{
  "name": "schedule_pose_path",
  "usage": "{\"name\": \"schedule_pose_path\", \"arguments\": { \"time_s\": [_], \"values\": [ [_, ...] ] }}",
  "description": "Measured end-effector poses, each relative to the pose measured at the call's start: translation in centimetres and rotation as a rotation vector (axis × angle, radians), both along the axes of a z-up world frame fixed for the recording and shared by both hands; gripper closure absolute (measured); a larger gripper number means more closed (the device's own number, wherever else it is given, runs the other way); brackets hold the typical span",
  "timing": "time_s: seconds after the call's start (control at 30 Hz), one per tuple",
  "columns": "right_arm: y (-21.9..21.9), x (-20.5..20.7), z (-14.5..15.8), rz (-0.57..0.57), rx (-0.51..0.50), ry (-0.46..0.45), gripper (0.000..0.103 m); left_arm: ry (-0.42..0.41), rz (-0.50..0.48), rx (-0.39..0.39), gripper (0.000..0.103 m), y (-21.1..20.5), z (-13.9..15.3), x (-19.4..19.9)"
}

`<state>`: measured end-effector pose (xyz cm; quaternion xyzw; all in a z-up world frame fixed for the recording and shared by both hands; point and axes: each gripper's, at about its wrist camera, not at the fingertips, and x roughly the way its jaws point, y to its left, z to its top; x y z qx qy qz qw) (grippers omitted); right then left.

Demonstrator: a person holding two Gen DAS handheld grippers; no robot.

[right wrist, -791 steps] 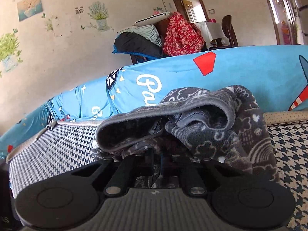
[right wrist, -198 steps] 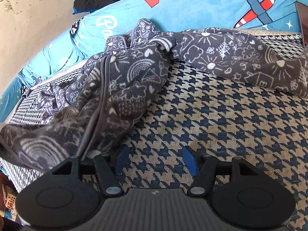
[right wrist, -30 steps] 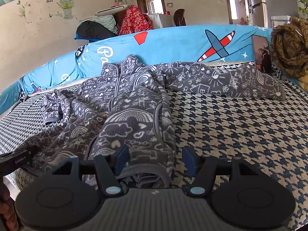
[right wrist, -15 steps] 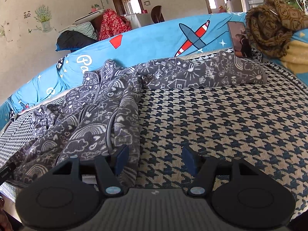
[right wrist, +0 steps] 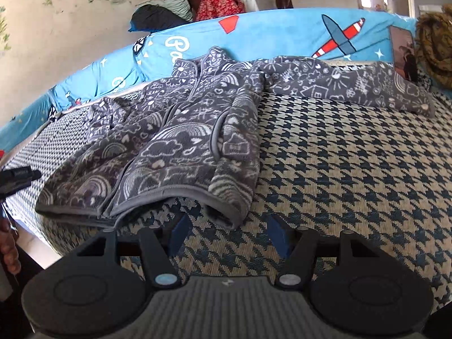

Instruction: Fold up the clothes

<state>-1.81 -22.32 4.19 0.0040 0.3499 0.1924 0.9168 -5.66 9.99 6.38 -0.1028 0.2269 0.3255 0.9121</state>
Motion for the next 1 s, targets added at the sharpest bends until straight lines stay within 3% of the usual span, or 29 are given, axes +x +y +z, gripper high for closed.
{"name": "schedule_pose_path", "arguments": {
  "time_s": [0.17, 0.43, 0.53, 0.57, 0.67, 0.7, 0.83, 1.0],
  "values": [
    [1.3, 0.2, -0.7, -0.008, -0.071, -0.043, 0.042, -0.009, -0.095, 0.040, 0.054, -2.6, 0.4, 0.8],
    [4.1, 0.8, -2.3, 0.004, -0.208, -0.154, 0.042, 0.018, -0.225, 0.057, 0.044, -5.8, -0.5, 2.5],
    [4.5, 1.0, -2.6, -0.012, -0.219, -0.188, 0.043, 0.043, -0.265, 0.060, 0.031, -6.5, -1.2, 3.2],
    [4.5, 1.0, -2.6, -0.014, -0.219, -0.194, 0.047, 0.052, -0.273, 0.053, 0.031, -6.6, -1.4, 3.3],
    [4.6, 1.0, -2.4, -0.021, -0.246, -0.219, 0.082, 0.086, -0.283, 0.031, 0.031, -6.7, -2.1, 3.7],
    [4.6, 0.9, -2.3, -0.026, -0.255, -0.227, 0.088, 0.095, -0.280, 0.019, 0.031, -6.5, -2.3, 3.8],
    [3.9, 0.2, -1.1, -0.073, -0.278, -0.286, 0.097, 0.100, -0.272, -0.053, 0.028, -5.8, -2.6, 3.8],
    [4.6, -2.3, -0.3, -0.069, -0.470, -0.445, 0.099, 0.112, -0.270, -0.057, 0.023, -5.5, -2.6, 3.5]
  ]
}}
